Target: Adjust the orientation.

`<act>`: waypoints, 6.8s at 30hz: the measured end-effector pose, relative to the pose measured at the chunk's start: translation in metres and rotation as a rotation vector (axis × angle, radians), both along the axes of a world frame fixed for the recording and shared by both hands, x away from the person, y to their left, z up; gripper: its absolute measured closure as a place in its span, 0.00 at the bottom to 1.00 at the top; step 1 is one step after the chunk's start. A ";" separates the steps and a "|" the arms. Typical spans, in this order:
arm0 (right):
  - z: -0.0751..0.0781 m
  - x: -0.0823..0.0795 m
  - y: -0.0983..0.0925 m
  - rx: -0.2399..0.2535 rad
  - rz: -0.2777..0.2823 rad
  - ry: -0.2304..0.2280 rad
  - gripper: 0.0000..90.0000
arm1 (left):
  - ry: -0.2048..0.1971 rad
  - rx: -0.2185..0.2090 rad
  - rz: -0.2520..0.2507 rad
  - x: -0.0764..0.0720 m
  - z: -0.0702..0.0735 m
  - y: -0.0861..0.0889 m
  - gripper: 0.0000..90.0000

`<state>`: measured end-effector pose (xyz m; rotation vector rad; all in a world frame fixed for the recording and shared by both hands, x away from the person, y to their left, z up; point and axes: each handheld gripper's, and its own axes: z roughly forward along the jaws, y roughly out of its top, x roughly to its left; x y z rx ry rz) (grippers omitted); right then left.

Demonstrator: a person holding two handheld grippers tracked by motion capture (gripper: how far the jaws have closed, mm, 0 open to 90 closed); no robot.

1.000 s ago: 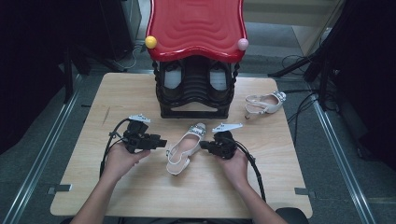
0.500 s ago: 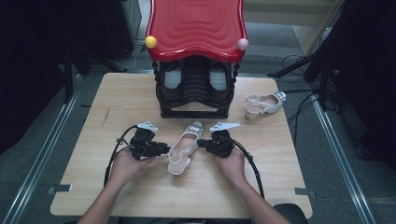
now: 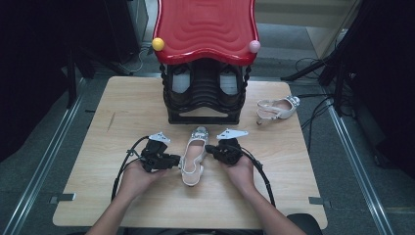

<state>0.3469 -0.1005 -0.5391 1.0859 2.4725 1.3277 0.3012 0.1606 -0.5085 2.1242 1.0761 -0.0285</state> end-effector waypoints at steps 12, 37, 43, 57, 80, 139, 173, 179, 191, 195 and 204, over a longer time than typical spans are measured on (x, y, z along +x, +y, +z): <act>0.009 0.006 -0.010 -0.016 -0.008 0.043 0.88 | -0.023 -0.044 0.049 0.010 0.004 0.024 0.63; 0.036 0.041 -0.107 0.028 -0.250 0.041 1.00 | -0.029 -0.045 0.074 0.026 0.004 0.039 0.53; 0.033 0.065 -0.119 0.039 -0.310 0.055 1.00 | -0.026 -0.042 0.083 0.024 0.002 0.042 0.53; 0.030 0.100 -0.131 0.047 -0.410 0.066 1.00 | -0.038 -0.032 0.084 0.021 0.001 0.044 0.54; 0.039 0.101 -0.125 0.035 -0.421 0.042 1.00 | -0.045 -0.022 0.116 0.014 -0.001 0.055 0.53; 0.048 0.080 -0.144 0.029 -0.403 0.052 1.00 | -0.042 0.010 0.144 0.024 -0.011 0.060 0.52; 0.043 0.055 -0.190 0.019 -0.514 0.100 0.99 | -0.041 0.005 0.106 0.044 -0.014 0.044 0.52; 0.045 0.052 -0.197 0.037 -0.516 0.109 0.97 | -0.040 0.004 0.104 0.045 -0.014 0.043 0.52; 0.067 0.058 -0.190 0.072 -0.486 0.058 0.85 | -0.034 0.024 0.104 0.041 -0.015 0.045 0.52; 0.075 0.065 -0.191 0.109 -0.484 0.046 0.83 | -0.024 0.034 0.109 0.039 -0.016 0.048 0.52; 0.086 0.083 -0.192 0.080 -0.509 0.018 0.82 | -0.029 0.025 0.139 0.029 -0.017 0.058 0.52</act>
